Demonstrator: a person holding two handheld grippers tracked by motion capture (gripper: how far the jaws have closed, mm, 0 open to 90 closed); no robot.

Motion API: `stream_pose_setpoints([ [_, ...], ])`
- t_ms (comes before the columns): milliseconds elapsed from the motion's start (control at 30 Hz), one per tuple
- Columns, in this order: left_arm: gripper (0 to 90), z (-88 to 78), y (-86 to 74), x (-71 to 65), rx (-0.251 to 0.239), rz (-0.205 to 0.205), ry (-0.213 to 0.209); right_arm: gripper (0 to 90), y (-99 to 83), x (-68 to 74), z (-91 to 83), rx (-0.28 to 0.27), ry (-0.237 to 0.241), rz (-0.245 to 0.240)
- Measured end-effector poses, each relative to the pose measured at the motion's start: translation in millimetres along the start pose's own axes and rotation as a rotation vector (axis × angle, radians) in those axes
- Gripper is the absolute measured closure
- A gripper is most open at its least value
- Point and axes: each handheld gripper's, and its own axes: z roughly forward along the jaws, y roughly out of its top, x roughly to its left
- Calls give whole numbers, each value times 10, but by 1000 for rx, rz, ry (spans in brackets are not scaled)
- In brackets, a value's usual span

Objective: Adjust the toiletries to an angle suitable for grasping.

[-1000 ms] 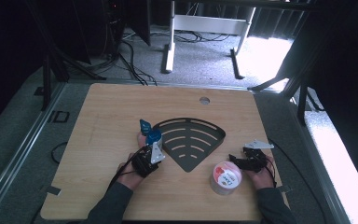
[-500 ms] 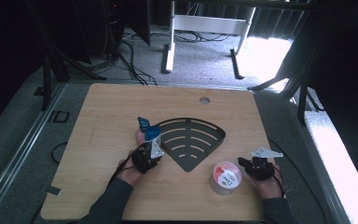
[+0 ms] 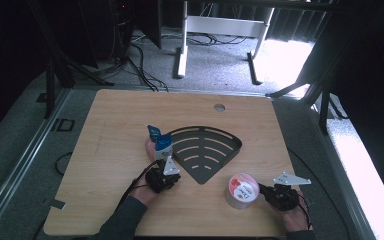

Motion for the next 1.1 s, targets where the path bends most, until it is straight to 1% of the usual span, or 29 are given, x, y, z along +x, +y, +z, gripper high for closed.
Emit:
stream_pose_setpoints([
  [33,855,-5,0,-4,-4,-3,-6,900,-3,-6,3,-3,4,8],
  [100,843,-10,-3,-29,-16,-12,-32,900,-1,-20,13,-9,21,31],
  [133,835,-10,-3,-29,-16,-12,-32,900,-1,-20,13,-9,21,31],
  [167,835,-8,-1,-82,-23,-6,-49,900,2,-14,19,-10,25,36],
  [200,818,-10,4,-111,-24,4,-60,900,12,17,30,-6,26,25],
  [233,807,-11,13,-148,-30,8,-69,900,17,35,36,-4,29,20],
  [300,787,-15,34,-213,-38,30,-90,900,28,74,55,-2,38,12],
  [400,767,-12,71,-294,-52,43,-120,900,47,150,89,1,54,-6],
  [433,764,-13,83,-318,-56,47,-141,900,56,177,103,3,62,-13],
  [467,758,-13,90,-336,-62,46,-152,900,69,208,121,7,75,-15],
  [567,732,-20,117,-413,-69,67,-179,900,92,271,157,10,86,-28],
  [600,727,-20,125,-438,-70,76,-183,900,95,288,160,11,87,-39],
  [667,722,-21,138,-473,-72,84,-193,900,84,309,141,15,90,-45],
  [767,721,-22,142,-489,-72,89,-200,900,37,321,88,20,101,-44],
  [833,721,-26,143,-487,-72,96,-199,900,-3,342,43,23,109,-52],
  [967,712,-41,148,-480,-98,77,-211,900,-71,382,-33,22,129,-64],
  [1100,705,-52,148,-477,-105,71,-217,900,-107,437,-89,18,147,-80],
])
